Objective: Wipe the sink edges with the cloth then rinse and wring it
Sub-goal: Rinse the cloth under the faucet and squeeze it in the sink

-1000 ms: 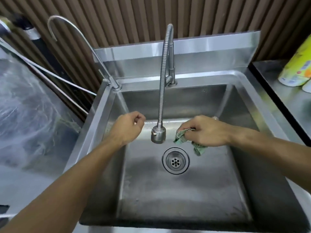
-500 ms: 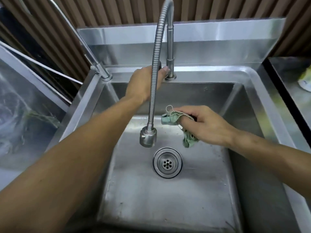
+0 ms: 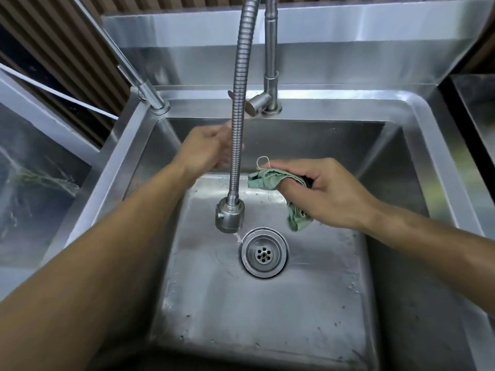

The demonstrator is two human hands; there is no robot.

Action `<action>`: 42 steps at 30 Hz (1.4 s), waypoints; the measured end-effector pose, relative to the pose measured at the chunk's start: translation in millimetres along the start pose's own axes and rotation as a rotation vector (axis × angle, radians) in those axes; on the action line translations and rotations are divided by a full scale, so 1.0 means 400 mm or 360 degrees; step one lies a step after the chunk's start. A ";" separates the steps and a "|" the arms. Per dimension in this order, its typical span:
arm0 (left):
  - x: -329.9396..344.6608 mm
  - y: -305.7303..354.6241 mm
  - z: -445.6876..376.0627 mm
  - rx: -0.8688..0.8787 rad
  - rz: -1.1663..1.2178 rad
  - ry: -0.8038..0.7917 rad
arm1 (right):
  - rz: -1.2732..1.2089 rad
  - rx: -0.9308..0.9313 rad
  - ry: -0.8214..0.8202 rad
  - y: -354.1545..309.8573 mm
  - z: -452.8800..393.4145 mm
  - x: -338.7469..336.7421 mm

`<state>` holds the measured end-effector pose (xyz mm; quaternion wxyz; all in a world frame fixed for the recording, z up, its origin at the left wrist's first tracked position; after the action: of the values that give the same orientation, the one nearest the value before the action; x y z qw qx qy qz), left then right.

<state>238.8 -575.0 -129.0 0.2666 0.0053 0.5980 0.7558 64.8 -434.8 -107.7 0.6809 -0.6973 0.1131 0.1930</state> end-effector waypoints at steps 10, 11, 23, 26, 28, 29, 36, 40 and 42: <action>0.026 -0.268 0.126 -0.0175 -0.0872 -0.0550 | -0.0166 0.0418 -0.0039 0.080 0.021 0.068; 0.041 -0.293 0.141 -0.0190 -0.0966 -0.0625 | -0.0211 0.0536 -0.0056 0.104 0.028 0.089; 0.120 -0.414 0.200 -0.0701 0.0311 -0.0339 | -0.1098 0.1470 0.0016 0.263 0.031 0.363; 0.100 -0.433 0.198 -0.0716 0.0097 -0.0103 | -0.0450 0.1238 -0.0015 0.231 0.050 0.394; 0.104 -0.420 0.205 -0.0712 0.0044 -0.0009 | -0.0252 0.1108 0.0064 0.217 0.062 0.405; 0.115 -0.407 0.215 -0.0695 0.0033 -0.0004 | -0.0263 0.1115 0.0109 0.226 0.065 0.404; 0.170 -0.386 0.235 -0.0743 0.0257 0.0117 | -0.0600 0.1383 0.0591 0.245 0.066 0.403; 0.198 -0.406 0.254 -0.1049 0.0579 0.0145 | -0.0547 0.1419 0.0540 0.254 0.043 0.396; 0.207 -0.410 0.256 -0.1086 0.0594 0.0077 | -0.0534 0.1367 0.0520 0.270 0.034 0.397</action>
<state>266.3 -425.4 -274.2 0.0968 0.0073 0.3070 0.9467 160.7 -409.8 -272.5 0.9021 -0.3831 0.1738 -0.0955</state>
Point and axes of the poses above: each hand's wrist, its own z-axis away from the middle knuckle, its own x-axis out of the palm, y = z × x, the point moved 6 cm from there along -z, towards the middle knuckle, and after that the axes turned 1 degree about z, right-handed, at the moved point
